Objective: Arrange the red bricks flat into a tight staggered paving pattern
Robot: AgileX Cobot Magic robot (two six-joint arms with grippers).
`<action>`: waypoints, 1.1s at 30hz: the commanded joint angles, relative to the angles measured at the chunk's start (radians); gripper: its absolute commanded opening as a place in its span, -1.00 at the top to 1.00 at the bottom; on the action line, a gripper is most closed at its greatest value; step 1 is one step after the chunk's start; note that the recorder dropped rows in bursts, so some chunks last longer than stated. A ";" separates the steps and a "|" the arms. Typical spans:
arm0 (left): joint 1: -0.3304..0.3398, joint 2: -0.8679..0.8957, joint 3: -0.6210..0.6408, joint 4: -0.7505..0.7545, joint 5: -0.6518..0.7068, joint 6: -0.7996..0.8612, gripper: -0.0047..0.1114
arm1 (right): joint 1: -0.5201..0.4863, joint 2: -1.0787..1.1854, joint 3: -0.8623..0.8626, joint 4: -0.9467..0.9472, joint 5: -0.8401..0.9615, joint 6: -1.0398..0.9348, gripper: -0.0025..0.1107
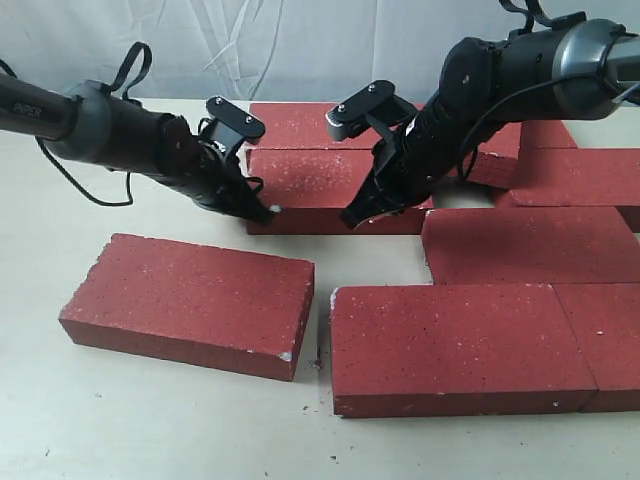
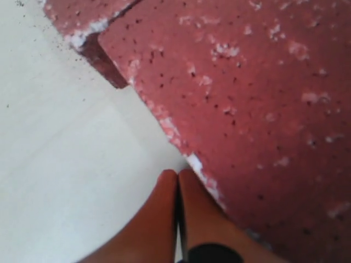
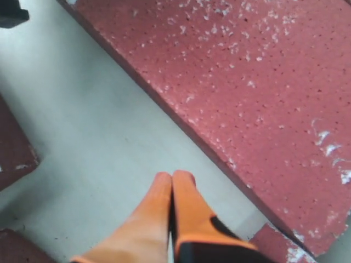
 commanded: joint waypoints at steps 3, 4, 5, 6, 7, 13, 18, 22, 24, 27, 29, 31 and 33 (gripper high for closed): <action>-0.037 0.005 -0.010 0.000 -0.026 0.002 0.92 | 0.000 0.002 -0.005 -0.027 0.004 -0.011 0.97; -0.037 0.005 -0.010 0.000 -0.031 0.002 0.92 | 0.000 0.002 -0.005 -0.029 0.004 -0.011 0.97; -0.037 0.007 -0.010 0.000 -0.033 0.002 0.92 | 0.000 0.002 -0.005 -0.029 0.004 -0.011 0.97; -0.037 0.009 -0.010 0.006 -0.035 0.002 0.92 | 0.000 0.002 -0.005 -0.029 0.004 -0.011 0.97; -0.037 0.009 -0.010 0.021 -0.034 0.002 0.92 | 0.000 0.002 -0.005 -0.031 0.004 -0.011 0.97; 0.000 0.007 -0.010 0.065 -0.025 0.000 0.92 | 0.000 0.002 -0.005 -0.067 0.000 -0.011 0.97; 0.042 -0.017 -0.010 0.059 0.014 -0.005 0.92 | 0.000 -0.004 -0.005 -0.080 0.005 -0.011 0.97; 0.046 -0.028 -0.010 0.002 0.016 -0.008 0.92 | 0.000 -0.021 -0.005 -0.080 0.017 -0.011 0.97; 0.033 -0.020 -0.010 -0.006 0.014 -0.008 0.92 | 0.000 -0.031 -0.005 -0.081 0.021 -0.011 0.97; 0.019 -0.002 -0.025 -0.006 0.018 -0.005 0.92 | 0.000 -0.046 -0.005 -0.081 0.035 -0.011 0.97; 0.008 0.008 -0.043 -0.006 0.018 -0.005 0.92 | 0.000 -0.054 -0.005 -0.079 0.035 -0.011 0.97; -0.001 0.010 -0.059 -0.003 0.018 -0.005 0.92 | 0.000 -0.058 -0.005 -0.079 0.035 -0.011 0.97; -0.007 0.010 -0.070 0.000 0.025 -0.005 0.92 | 0.000 -0.063 -0.005 -0.079 0.040 -0.009 0.97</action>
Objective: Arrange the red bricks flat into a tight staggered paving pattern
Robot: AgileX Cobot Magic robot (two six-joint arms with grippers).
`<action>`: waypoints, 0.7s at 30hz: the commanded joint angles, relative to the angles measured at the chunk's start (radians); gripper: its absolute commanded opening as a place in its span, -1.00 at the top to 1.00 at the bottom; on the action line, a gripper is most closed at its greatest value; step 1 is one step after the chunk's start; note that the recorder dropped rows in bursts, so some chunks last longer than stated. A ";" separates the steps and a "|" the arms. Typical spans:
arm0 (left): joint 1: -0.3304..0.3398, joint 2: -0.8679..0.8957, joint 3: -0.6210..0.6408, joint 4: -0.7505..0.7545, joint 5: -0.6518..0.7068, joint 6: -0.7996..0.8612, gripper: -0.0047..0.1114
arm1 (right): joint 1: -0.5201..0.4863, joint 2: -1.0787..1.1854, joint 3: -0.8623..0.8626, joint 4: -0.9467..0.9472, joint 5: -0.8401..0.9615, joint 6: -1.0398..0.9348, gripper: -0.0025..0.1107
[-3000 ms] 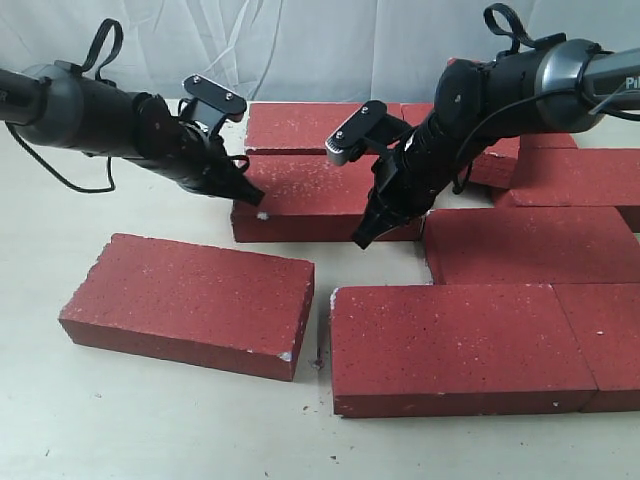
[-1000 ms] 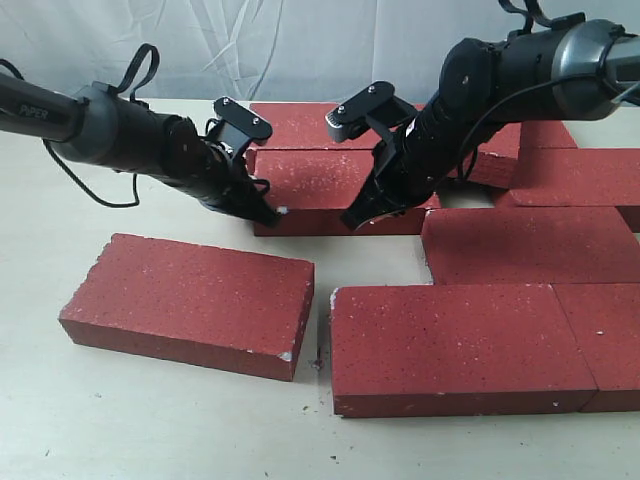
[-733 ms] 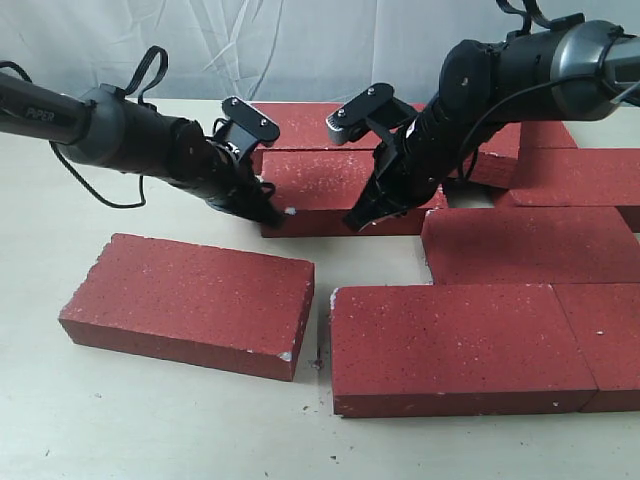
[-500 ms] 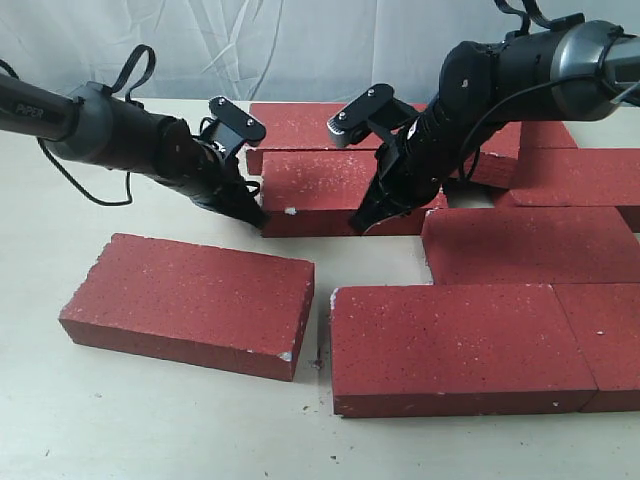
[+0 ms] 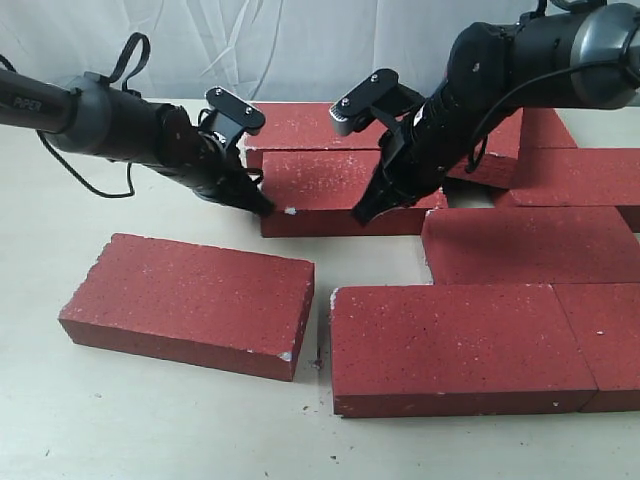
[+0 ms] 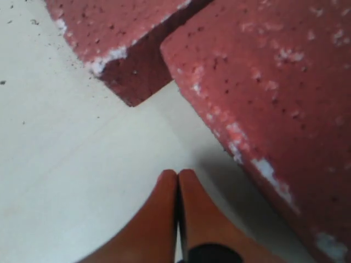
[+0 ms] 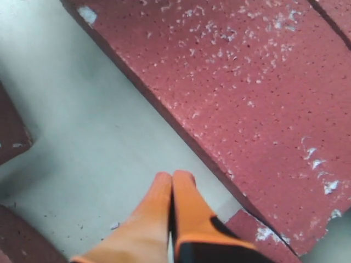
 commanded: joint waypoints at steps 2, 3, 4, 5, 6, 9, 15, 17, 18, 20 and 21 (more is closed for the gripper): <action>-0.017 0.003 -0.025 0.032 0.030 0.002 0.92 | 0.000 -0.024 -0.005 -0.009 0.018 0.002 0.97; -0.017 0.004 -0.025 0.031 0.030 0.000 0.92 | 0.000 -0.028 -0.005 -0.014 0.018 0.002 0.97; -0.017 0.004 -0.025 0.022 0.023 0.000 0.92 | 0.000 -0.031 -0.005 -0.019 0.018 0.002 0.97; -0.017 0.004 -0.025 0.012 0.017 0.000 0.92 | -0.002 -0.036 -0.005 -0.024 0.018 0.002 0.97; -0.017 0.004 -0.027 0.010 0.015 0.000 0.92 | -0.003 -0.040 -0.005 -0.026 0.021 0.002 0.97; -0.017 0.004 -0.036 -0.011 0.009 0.000 0.92 | -0.019 -0.050 -0.005 -0.037 0.026 0.002 0.97; -0.017 0.007 -0.051 -0.035 -0.018 0.000 0.92 | -0.106 -0.077 -0.005 -0.034 0.068 0.033 0.97; -0.019 0.014 -0.057 -0.053 -0.023 0.000 0.92 | -0.136 -0.105 -0.005 -0.022 0.075 0.054 0.97; -0.020 0.018 -0.061 -0.056 -0.023 0.000 0.92 | -0.148 -0.121 -0.003 -0.009 0.075 0.054 0.97; -0.020 0.031 -0.067 -0.075 -0.023 0.000 0.92 | -0.168 -0.153 0.028 -0.001 0.039 0.054 0.97; -0.020 0.035 -0.071 -0.088 -0.023 0.000 0.92 | -0.177 -0.172 0.050 -0.008 0.005 0.054 0.97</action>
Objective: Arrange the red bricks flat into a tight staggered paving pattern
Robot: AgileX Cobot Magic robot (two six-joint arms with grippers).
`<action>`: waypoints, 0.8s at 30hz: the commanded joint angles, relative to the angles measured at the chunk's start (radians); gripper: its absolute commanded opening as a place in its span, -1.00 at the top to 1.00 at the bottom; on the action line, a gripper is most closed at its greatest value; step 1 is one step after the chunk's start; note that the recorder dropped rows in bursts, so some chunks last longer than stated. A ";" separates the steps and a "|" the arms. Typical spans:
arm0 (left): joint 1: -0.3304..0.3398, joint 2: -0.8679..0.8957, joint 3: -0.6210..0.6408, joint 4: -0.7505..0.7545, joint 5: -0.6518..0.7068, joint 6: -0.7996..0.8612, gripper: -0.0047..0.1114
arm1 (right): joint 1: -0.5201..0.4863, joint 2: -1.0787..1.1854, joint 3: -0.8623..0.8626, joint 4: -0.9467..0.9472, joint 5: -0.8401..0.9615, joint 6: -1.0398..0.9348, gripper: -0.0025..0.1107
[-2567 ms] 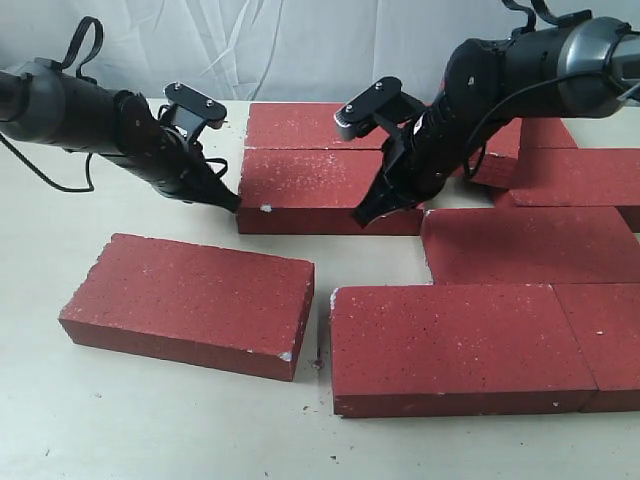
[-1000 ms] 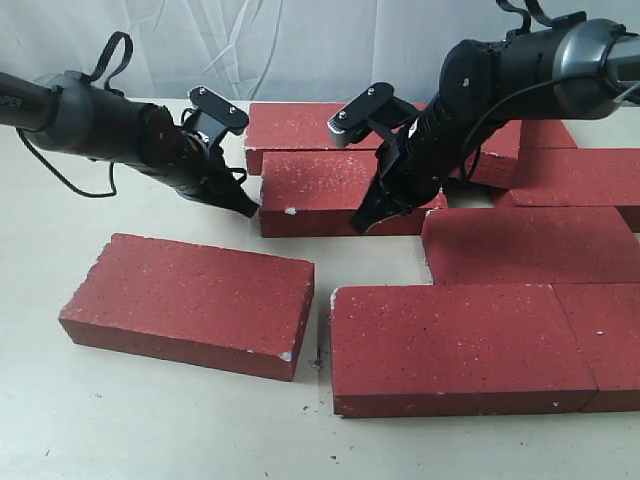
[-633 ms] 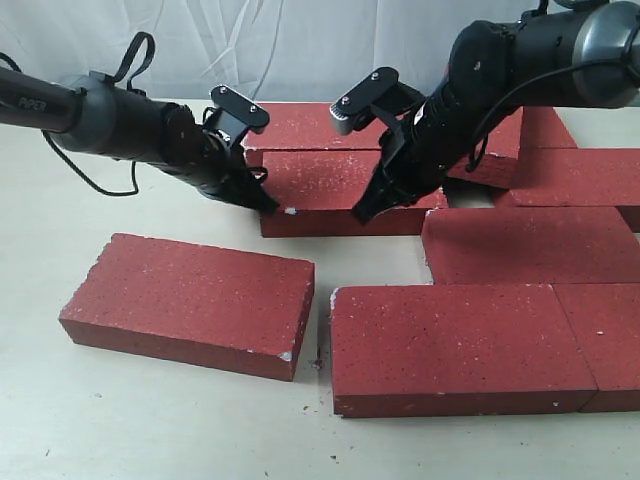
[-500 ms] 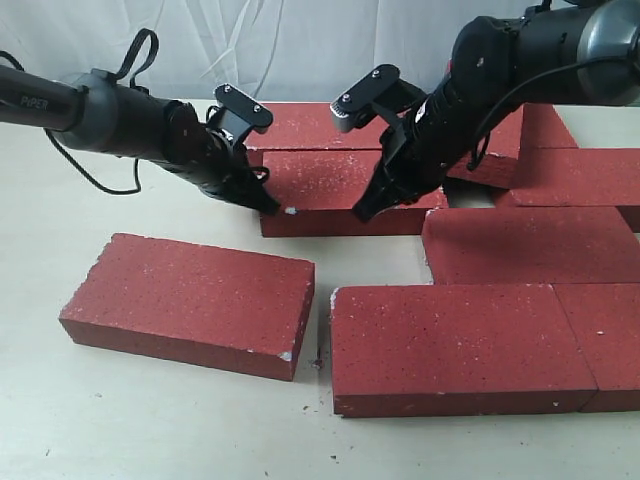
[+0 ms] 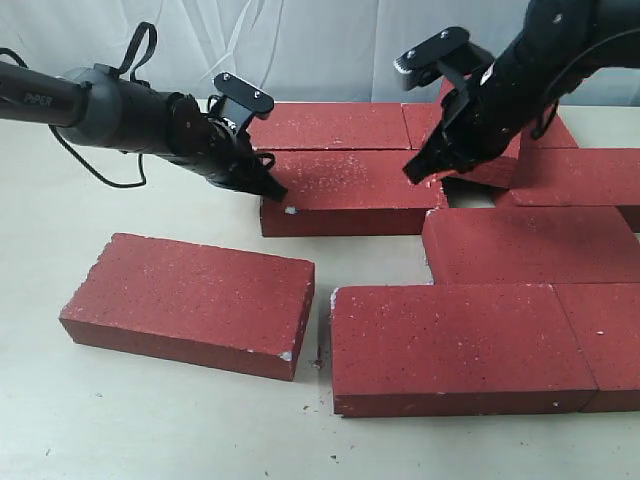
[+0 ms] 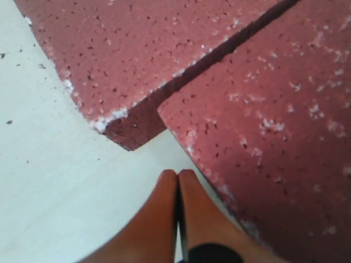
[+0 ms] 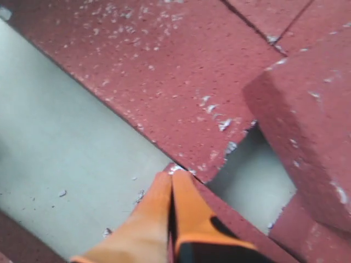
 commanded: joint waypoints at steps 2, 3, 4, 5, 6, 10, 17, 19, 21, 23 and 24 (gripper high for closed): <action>-0.006 0.037 -0.025 -0.064 -0.012 0.000 0.92 | -0.059 -0.105 0.088 0.002 -0.132 0.009 0.97; -0.008 0.045 -0.031 -0.064 -0.012 0.000 0.92 | -0.073 -0.125 0.106 0.002 -0.156 0.009 0.97; -0.013 0.053 -0.036 -0.064 -0.012 0.000 0.92 | -0.084 -0.143 0.119 0.002 -0.173 0.009 0.97; -0.017 0.056 -0.042 -0.067 -0.012 0.000 0.92 | -0.097 -0.161 0.133 0.004 -0.187 0.009 0.97; -0.023 0.061 -0.047 -0.075 -0.012 0.000 0.92 | -0.109 -0.176 0.147 0.004 -0.196 0.009 0.97; -0.043 0.061 -0.060 -0.104 -0.017 0.000 0.92 | -0.155 -0.213 0.188 0.007 -0.224 0.009 0.97; -0.080 0.073 -0.062 -0.130 -0.050 0.000 0.92 | -0.176 -0.216 0.203 0.015 -0.238 0.009 0.97; -0.084 0.080 -0.062 -0.137 -0.074 0.000 0.92 | -0.176 -0.216 0.203 0.016 -0.240 0.009 0.97; -0.084 0.081 -0.062 -0.157 -0.093 0.000 0.92 | -0.176 -0.216 0.203 0.016 -0.240 0.009 0.97; -0.084 0.087 -0.062 -0.157 -0.103 0.000 0.92 | -0.176 -0.216 0.203 0.026 -0.242 0.009 0.97; -0.084 0.093 -0.066 -0.157 -0.108 0.000 0.92 | -0.176 -0.216 0.203 0.032 -0.245 0.009 0.97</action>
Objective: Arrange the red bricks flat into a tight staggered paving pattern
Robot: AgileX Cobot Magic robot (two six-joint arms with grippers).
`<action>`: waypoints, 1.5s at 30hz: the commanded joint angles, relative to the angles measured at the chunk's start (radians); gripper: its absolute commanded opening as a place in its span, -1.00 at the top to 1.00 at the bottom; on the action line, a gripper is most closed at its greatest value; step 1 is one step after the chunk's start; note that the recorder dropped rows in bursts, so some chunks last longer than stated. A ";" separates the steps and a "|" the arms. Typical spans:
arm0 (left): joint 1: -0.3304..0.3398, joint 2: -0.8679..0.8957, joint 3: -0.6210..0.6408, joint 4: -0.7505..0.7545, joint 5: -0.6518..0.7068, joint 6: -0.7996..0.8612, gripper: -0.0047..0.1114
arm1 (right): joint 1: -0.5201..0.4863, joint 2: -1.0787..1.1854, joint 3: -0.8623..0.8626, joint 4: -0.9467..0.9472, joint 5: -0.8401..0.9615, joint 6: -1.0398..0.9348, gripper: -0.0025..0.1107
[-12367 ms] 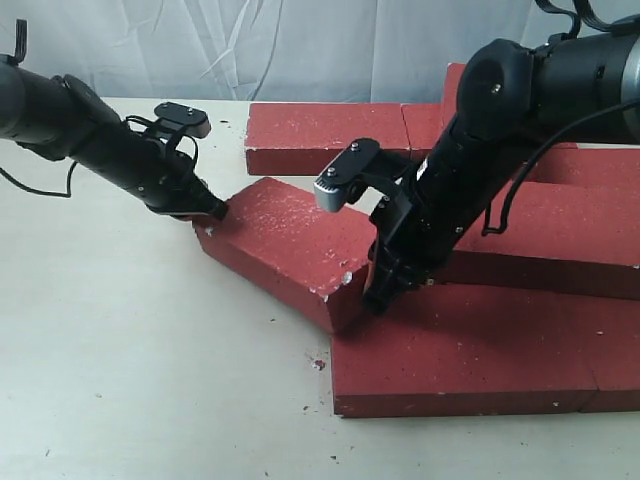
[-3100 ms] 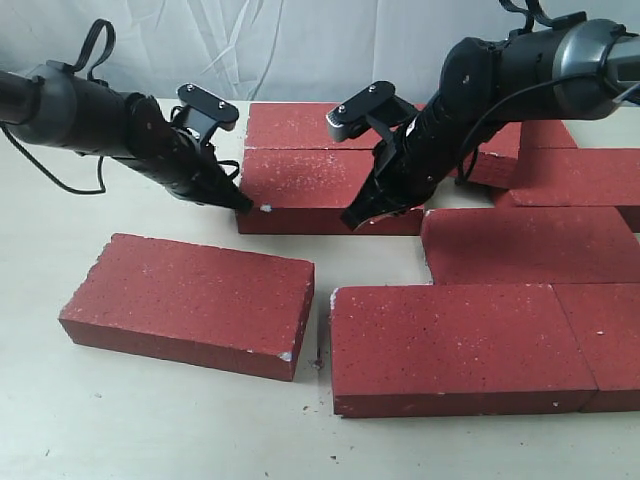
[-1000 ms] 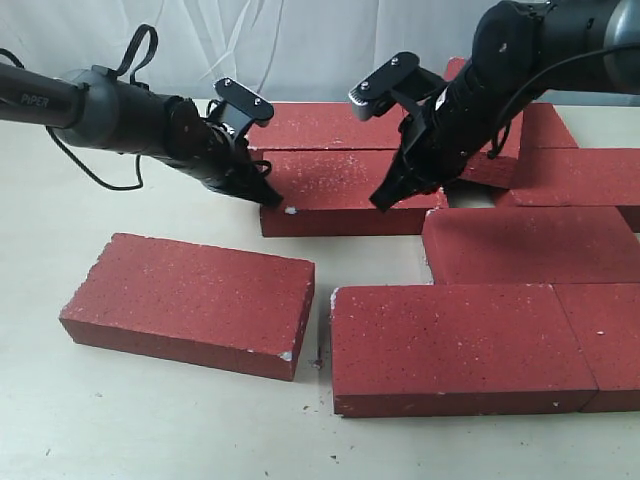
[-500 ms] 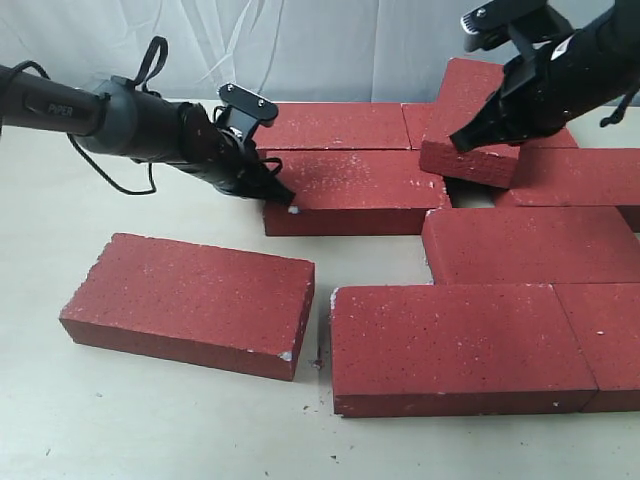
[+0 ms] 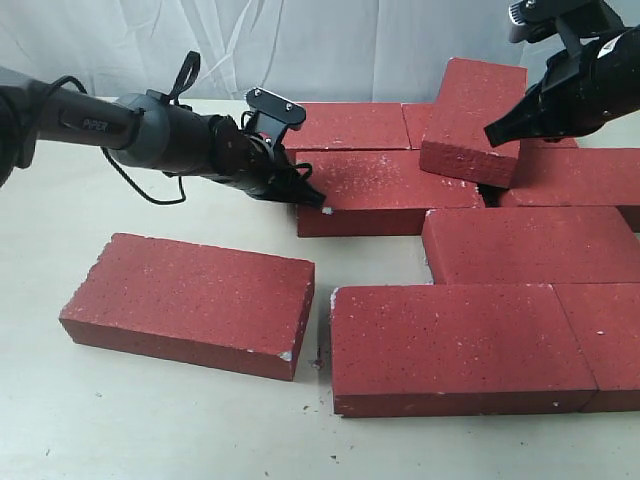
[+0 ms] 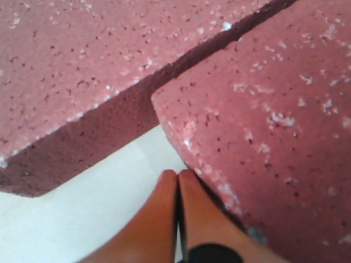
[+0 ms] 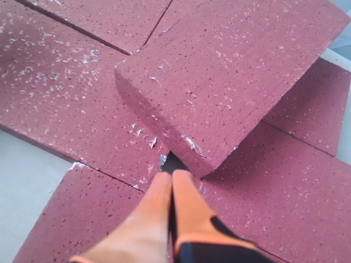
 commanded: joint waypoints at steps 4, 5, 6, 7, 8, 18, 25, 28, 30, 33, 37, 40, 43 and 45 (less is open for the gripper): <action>-0.012 0.009 -0.024 -0.020 -0.027 0.000 0.92 | -0.005 -0.007 0.004 0.016 -0.023 0.002 0.97; -0.018 0.009 -0.030 -0.020 -0.027 0.000 0.92 | -0.005 -0.007 0.004 0.016 -0.023 0.002 0.97; -0.025 0.011 -0.041 -0.020 -0.021 0.000 0.92 | -0.005 -0.007 0.004 0.016 -0.023 0.002 0.97; -0.033 0.019 -0.058 -0.024 -0.013 0.000 0.92 | -0.005 -0.007 0.004 0.016 -0.023 0.002 0.97; -0.041 0.033 -0.075 -0.024 -0.007 0.000 0.92 | -0.005 -0.007 0.004 0.016 -0.023 0.004 0.97; -0.056 0.099 -0.155 -0.041 0.040 0.000 0.92 | -0.005 -0.007 0.004 0.018 -0.023 0.004 0.97; -0.080 0.099 -0.181 -0.043 0.053 0.000 0.92 | -0.005 -0.007 0.004 0.018 -0.023 0.004 0.97; -0.085 0.099 -0.181 -0.043 0.053 0.000 0.92 | -0.005 -0.007 0.004 0.026 -0.025 0.004 0.97; -0.085 0.099 -0.181 -0.045 0.053 0.000 0.92 | -0.005 -0.007 0.004 0.028 -0.025 0.004 0.97; -0.085 0.099 -0.181 -0.030 0.054 0.000 0.92 | -0.005 -0.007 0.004 0.028 -0.027 0.004 0.97; -0.067 0.099 -0.181 0.011 0.092 0.000 0.92 | -0.005 -0.007 0.004 0.028 -0.030 0.004 0.97; -0.021 0.084 -0.181 0.048 0.181 0.000 0.92 | -0.005 -0.007 0.004 0.034 -0.032 0.004 0.97; 0.016 0.064 -0.181 0.054 0.242 0.000 0.92 | -0.005 -0.007 0.004 0.040 -0.035 0.004 0.97; 0.035 0.037 -0.181 0.063 0.269 0.000 0.92 | -0.005 -0.007 0.004 0.040 -0.046 0.004 0.97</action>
